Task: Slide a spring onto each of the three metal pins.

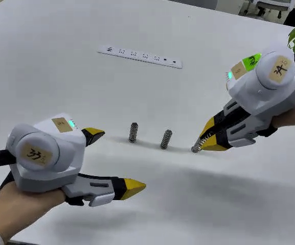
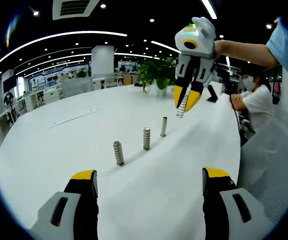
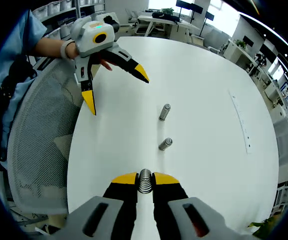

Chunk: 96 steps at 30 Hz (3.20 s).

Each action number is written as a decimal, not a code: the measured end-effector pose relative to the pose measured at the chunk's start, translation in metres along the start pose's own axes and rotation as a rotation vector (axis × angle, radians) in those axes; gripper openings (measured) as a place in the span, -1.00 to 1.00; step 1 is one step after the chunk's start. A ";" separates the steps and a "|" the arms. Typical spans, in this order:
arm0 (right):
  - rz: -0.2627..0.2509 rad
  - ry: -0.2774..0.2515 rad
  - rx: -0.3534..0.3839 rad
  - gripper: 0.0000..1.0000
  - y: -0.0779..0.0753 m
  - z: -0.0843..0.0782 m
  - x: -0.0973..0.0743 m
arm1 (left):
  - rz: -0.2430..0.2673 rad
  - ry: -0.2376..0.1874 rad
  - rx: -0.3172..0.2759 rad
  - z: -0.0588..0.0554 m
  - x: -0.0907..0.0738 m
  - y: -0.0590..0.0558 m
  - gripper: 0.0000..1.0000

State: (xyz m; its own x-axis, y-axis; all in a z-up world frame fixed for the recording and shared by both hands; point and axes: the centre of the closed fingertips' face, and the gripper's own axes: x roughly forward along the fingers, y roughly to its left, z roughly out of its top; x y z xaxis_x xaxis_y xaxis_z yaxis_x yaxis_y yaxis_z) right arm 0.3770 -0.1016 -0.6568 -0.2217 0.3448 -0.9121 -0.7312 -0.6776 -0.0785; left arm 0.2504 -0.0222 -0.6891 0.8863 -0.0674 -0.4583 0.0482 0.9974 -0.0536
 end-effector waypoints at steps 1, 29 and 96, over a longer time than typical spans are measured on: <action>-0.005 0.012 -0.006 -0.76 -0.003 -0.002 -0.001 | 0.004 0.009 -0.003 -0.001 0.000 0.001 0.79; -0.016 0.116 -0.043 -0.76 -0.039 -0.022 0.008 | 0.006 0.003 -0.017 -0.006 0.000 0.001 1.00; 0.106 0.210 -0.097 -0.75 -0.033 -0.037 0.068 | -0.034 0.044 -0.051 -0.016 0.006 -0.002 1.00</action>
State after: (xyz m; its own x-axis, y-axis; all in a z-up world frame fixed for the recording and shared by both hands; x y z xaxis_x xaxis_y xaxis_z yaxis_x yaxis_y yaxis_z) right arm 0.4106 -0.0799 -0.7310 -0.1477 0.1328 -0.9801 -0.6433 -0.7656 -0.0068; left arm 0.2479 -0.0246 -0.7059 0.8631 -0.1038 -0.4942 0.0538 0.9920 -0.1143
